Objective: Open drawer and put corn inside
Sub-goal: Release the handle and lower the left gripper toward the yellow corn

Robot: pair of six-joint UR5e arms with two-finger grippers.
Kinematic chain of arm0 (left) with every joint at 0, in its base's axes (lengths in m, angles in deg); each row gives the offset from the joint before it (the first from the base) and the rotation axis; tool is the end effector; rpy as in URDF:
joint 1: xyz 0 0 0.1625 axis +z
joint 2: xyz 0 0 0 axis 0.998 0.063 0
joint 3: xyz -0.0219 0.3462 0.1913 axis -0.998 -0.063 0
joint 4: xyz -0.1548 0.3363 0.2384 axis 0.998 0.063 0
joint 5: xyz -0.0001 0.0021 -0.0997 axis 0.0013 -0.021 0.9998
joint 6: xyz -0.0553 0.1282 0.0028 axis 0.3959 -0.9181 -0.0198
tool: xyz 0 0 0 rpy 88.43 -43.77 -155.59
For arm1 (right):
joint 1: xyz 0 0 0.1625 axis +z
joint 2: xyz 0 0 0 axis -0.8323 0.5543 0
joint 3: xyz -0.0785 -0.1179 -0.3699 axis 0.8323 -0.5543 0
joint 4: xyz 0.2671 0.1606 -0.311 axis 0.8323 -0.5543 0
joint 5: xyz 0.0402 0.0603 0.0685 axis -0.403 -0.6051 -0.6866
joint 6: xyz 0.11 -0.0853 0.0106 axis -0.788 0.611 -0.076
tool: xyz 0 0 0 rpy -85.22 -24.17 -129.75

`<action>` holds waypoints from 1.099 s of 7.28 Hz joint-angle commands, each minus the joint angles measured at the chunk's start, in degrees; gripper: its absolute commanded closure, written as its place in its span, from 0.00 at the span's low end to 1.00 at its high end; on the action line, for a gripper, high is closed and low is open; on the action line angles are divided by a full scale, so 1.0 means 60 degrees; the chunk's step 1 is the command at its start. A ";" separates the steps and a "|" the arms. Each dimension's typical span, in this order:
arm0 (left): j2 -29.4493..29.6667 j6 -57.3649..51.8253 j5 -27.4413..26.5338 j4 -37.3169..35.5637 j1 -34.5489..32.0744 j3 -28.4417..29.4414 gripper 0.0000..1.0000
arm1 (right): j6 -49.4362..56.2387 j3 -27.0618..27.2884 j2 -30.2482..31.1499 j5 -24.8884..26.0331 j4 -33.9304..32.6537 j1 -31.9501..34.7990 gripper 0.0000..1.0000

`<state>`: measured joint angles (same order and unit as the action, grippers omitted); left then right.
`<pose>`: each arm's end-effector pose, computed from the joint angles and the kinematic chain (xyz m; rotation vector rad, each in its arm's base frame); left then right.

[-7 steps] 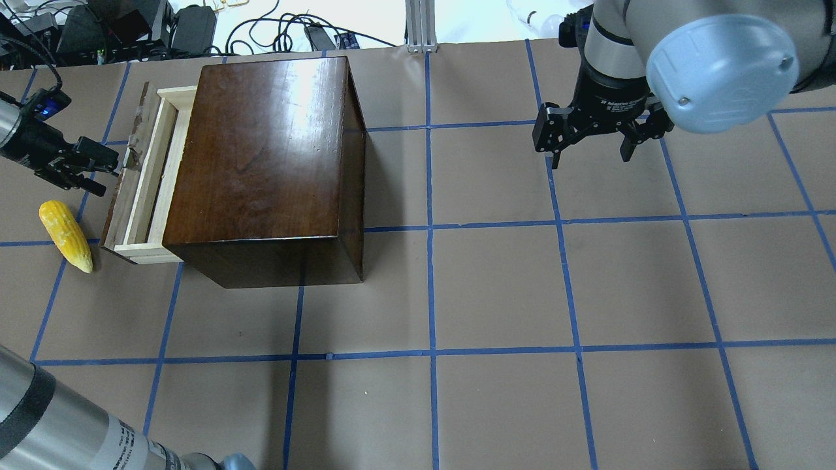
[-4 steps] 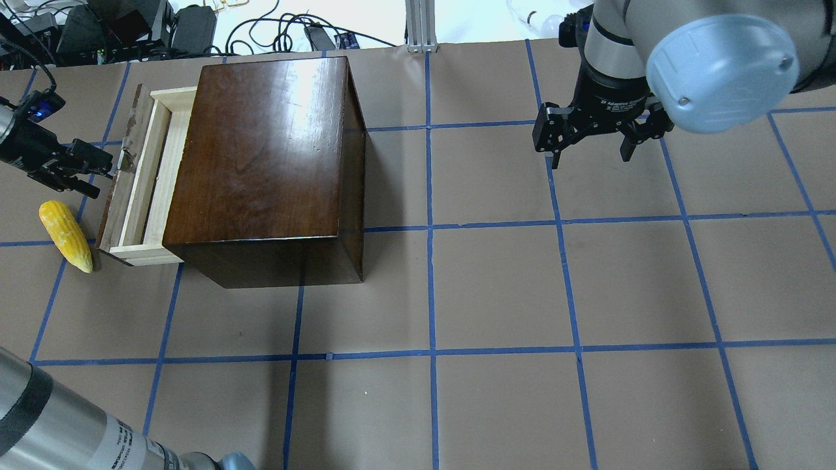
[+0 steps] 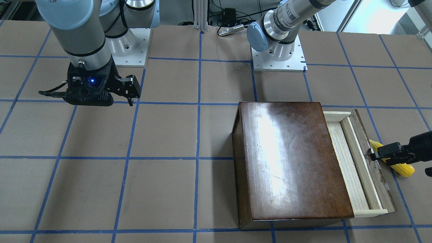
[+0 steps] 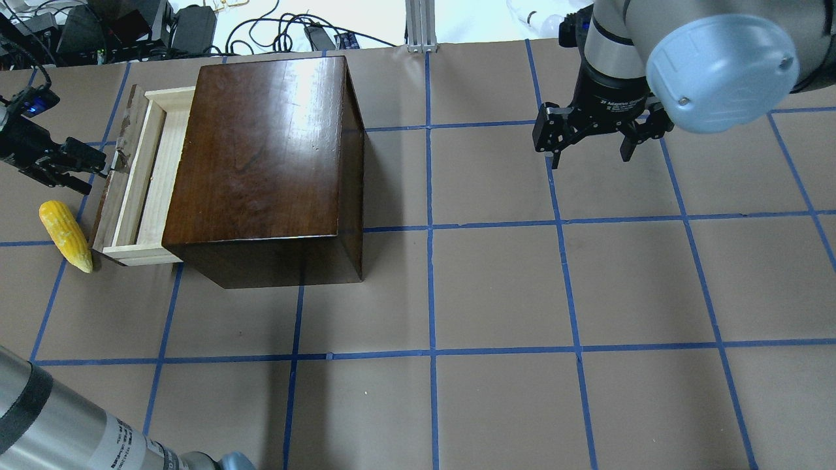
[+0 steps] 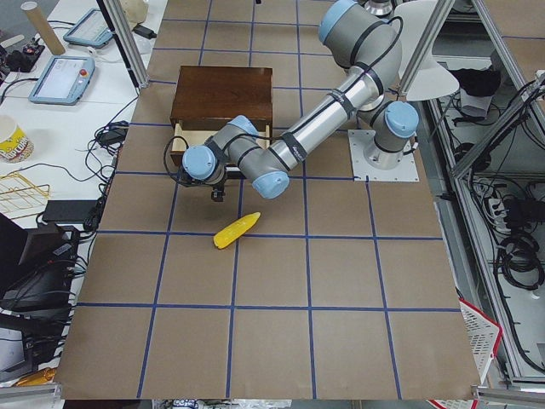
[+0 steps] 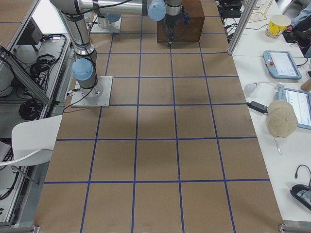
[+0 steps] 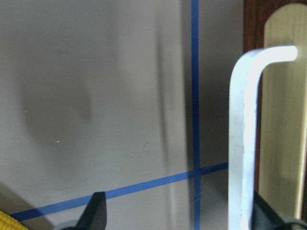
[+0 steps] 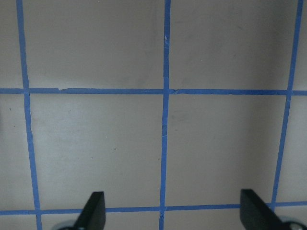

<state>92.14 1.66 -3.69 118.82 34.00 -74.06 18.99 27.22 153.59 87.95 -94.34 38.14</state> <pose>0.2634 -0.6235 0.1961 -0.0627 -2.7469 -0.0508 0.1661 -0.5370 0.3706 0.0354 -3.0689 -0.0637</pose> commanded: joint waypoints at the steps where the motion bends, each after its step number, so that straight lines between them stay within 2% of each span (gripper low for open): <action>1: 0.0074 -0.0045 -0.0032 -0.0012 0.0000 0.0087 0.00 | 0.0000 0.0000 0.0000 0.0000 -0.0002 0.0000 0.00; 4: -0.0275 -0.0046 -0.0091 0.0177 0.0015 0.0101 0.00 | 0.0000 0.0000 0.0000 0.0000 -0.0002 0.0000 0.00; 6: -0.0539 0.0725 -0.0120 0.0192 0.0496 0.0392 0.00 | 0.0000 0.0000 0.0000 0.0000 0.0012 0.0000 0.00; 8: -0.0526 0.1591 -0.1344 -0.0026 0.0761 0.0847 0.00 | 0.0000 0.0000 0.0000 0.0000 -0.0002 0.0000 0.00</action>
<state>88.98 8.15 -7.72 119.45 37.52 -70.48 18.99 27.22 153.59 87.95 -94.33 38.14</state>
